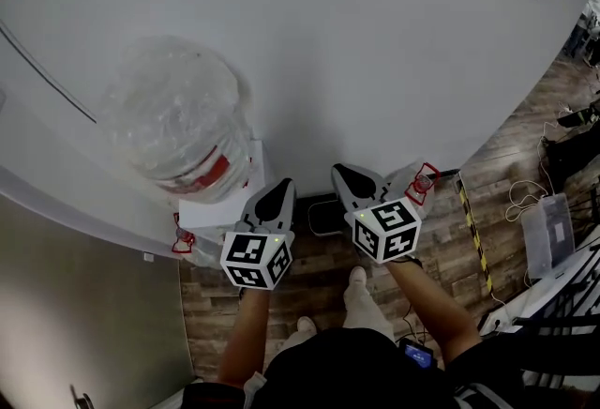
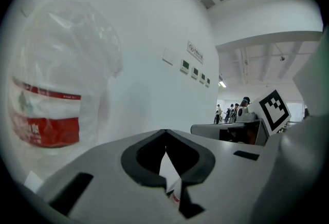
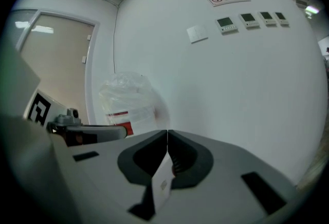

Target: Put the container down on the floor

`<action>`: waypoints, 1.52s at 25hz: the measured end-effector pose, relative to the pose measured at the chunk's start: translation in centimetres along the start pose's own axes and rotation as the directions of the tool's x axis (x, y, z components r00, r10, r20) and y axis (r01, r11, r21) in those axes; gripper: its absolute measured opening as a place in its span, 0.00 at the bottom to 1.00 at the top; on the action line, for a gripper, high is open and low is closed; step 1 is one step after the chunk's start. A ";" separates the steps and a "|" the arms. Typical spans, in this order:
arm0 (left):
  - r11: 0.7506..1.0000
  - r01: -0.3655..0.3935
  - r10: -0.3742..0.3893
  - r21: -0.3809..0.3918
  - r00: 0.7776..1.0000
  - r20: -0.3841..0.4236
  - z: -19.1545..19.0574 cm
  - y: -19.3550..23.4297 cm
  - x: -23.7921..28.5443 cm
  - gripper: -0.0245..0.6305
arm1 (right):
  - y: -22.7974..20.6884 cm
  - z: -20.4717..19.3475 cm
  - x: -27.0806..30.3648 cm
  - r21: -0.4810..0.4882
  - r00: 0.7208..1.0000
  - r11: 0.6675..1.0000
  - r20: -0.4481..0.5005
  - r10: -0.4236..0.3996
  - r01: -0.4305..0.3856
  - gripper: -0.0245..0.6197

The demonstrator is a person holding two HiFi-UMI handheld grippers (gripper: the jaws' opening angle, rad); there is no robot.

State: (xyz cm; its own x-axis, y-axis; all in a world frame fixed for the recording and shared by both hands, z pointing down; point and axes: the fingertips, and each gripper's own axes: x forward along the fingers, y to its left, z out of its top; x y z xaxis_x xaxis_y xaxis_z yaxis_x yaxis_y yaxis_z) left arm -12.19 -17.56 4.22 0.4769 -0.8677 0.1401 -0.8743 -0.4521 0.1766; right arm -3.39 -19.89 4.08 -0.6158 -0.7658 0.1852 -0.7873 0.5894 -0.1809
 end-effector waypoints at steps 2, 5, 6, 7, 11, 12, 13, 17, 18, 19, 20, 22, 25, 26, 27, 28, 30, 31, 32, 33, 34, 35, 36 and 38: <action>1.000 0.017 -0.017 0.001 1.000 0.011 0.5 -0.7 -1.3 0.06 | 1.2 0.4 -1.0 -0.016 1.000 1.000 0.010 -0.006 0.006 0.09; 0.999 0.031 -0.031 0.023 0.999 0.024 1.2 -1.6 -3.6 0.06 | 3.3 0.9 -2.5 -0.037 1.000 0.999 0.024 -0.008 0.008 0.09; 0.999 0.035 -0.036 0.030 0.999 0.033 1.5 -1.9 -4.4 0.06 | 4.1 1.1 -3.1 -0.041 0.999 0.999 0.031 -0.010 0.011 0.09; 0.998 0.043 -0.044 0.036 0.998 0.040 1.8 -2.2 -5.2 0.06 | 4.8 1.3 -3.6 -0.044 0.999 0.999 0.039 -0.014 0.015 0.09; 0.996 0.064 -0.068 0.058 0.996 0.063 2.4 -3.1 -8.4 0.06 | 7.3 1.6 -5.4 -0.051 0.997 0.998 0.066 -0.034 0.037 0.09; 0.996 0.070 -0.074 0.060 0.995 0.065 2.4 -3.3 -9.2 0.06 | 8.0 1.6 -5.9 -0.050 0.997 0.998 0.072 -0.039 0.042 0.09; 0.995 0.077 -0.081 0.061 0.995 0.067 2.4 -3.4 -10.0 0.06 | 8.7 1.6 -6.4 -0.050 0.996 0.998 0.078 -0.043 0.047 0.09; 0.992 0.107 -0.112 0.064 0.991 0.072 2.3 -4.1 -12.9 0.06 | 11.3 1.5 -8.3 -0.059 0.993 0.996 0.098 -0.062 0.068 0.09; 0.992 0.112 -0.117 0.062 0.990 0.075 2.3 -4.2 -13.5 0.06 | 11.9 1.5 -8.7 -0.063 0.993 0.995 0.101 -0.066 0.072 0.09; 0.991 0.116 -0.121 0.060 0.990 0.079 2.3 -4.2 -14.1 0.06 | 12.5 1.5 -9.1 -0.065 0.992 0.995 0.106 -0.069 0.076 0.09; 0.991 0.119 -0.124 0.060 0.989 0.083 2.3 -4.2 -14.7 0.06 | 12.9 1.6 -9.4 -0.066 0.991 0.995 0.111 -0.072 0.079 0.09; 0.990 0.126 -0.131 0.062 0.987 0.090 2.5 -4.3 -15.5 0.06 | 13.6 1.6 -9.9 -0.066 0.990 0.994 0.118 -0.077 0.085 0.09; 0.989 0.131 -0.137 0.070 0.986 0.099 2.9 -4.6 -16.2 0.06 | 14.3 1.9 -10.5 -0.070 0.989 0.994 0.126 -0.078 0.087 0.09; 0.989 0.131 -0.138 0.071 0.985 0.102 3.0 -4.7 -16.3 0.06 | 14.5 2.1 -10.6 -0.073 0.989 0.993 0.129 -0.078 0.088 0.09; 0.989 0.132 -0.139 0.072 0.985 0.105 3.1 -4.7 -16.5 0.06 | 14.6 2.2 -10.8 -0.077 0.988 0.993 0.132 -0.078 0.089 0.09; 0.989 0.133 -0.140 0.072 0.984 0.108 3.2 -4.8 -16.5 0.06 | 14.7 2.3 -10.9 -0.081 0.988 0.993 0.135 -0.079 0.090 0.09; 0.988 0.132 -0.140 0.074 0.984 0.114 3.4 -5.0 -16.6 0.06 | 14.6 2.6 -11.1 -0.087 0.987 0.992 0.138 -0.080 0.093 0.09; 0.988 0.131 -0.139 0.075 0.983 0.116 3.5 -5.1 -16.5 0.06 | 14.5 2.8 -11.2 -0.090 0.987 0.991 0.139 -0.081 0.094 0.09; 0.988 0.131 -0.139 0.076 0.983 0.117 3.6 -5.3 -16.5 0.06 | 14.4 2.9 -11.4 -0.092 0.987 0.991 0.139 -0.083 0.096 0.09; 0.988 0.131 -0.139 0.077 0.983 0.118 3.7 -5.5 -16.4 0.06 | 14.3 3.1 -11.6 -0.092 0.987 0.991 0.140 -0.084 0.098 0.09; 0.988 0.131 -0.139 0.077 0.983 0.119 3.8 -5.7 -16.3 0.06 | 14.1 3.2 -11.8 -0.093 0.986 0.991 0.141 -0.084 0.098 0.09; 0.988 0.130 -0.139 0.077 0.983 0.120 3.9 -5.9 -16.2 0.06 | 14.0 3.3 -12.0 -0.093 0.986 0.991 0.142 -0.084 0.097 0.09; 0.989 0.129 -0.138 0.076 0.983 0.122 4.0 -6.2 -16.1 0.06 | 13.8 3.4 -12.2 -0.095 0.986 0.991 0.143 -0.083 0.097 0.09; 0.990 0.125 -0.132 0.071 0.984 0.123 4.0 -6.7 -15.9 0.06 | 13.4 3.5 -12.7 -0.103 0.986 0.990 0.145 -0.081 0.097 0.09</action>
State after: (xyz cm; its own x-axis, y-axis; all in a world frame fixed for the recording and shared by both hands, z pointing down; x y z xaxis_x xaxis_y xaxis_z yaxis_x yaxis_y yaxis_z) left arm -14.24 -1.55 -3.10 0.5739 -0.8189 -0.0049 -0.8123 -0.5700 0.1235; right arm -6.05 -3.16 -4.03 -0.5390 -0.8403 0.0575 -0.8420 0.5359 -0.0617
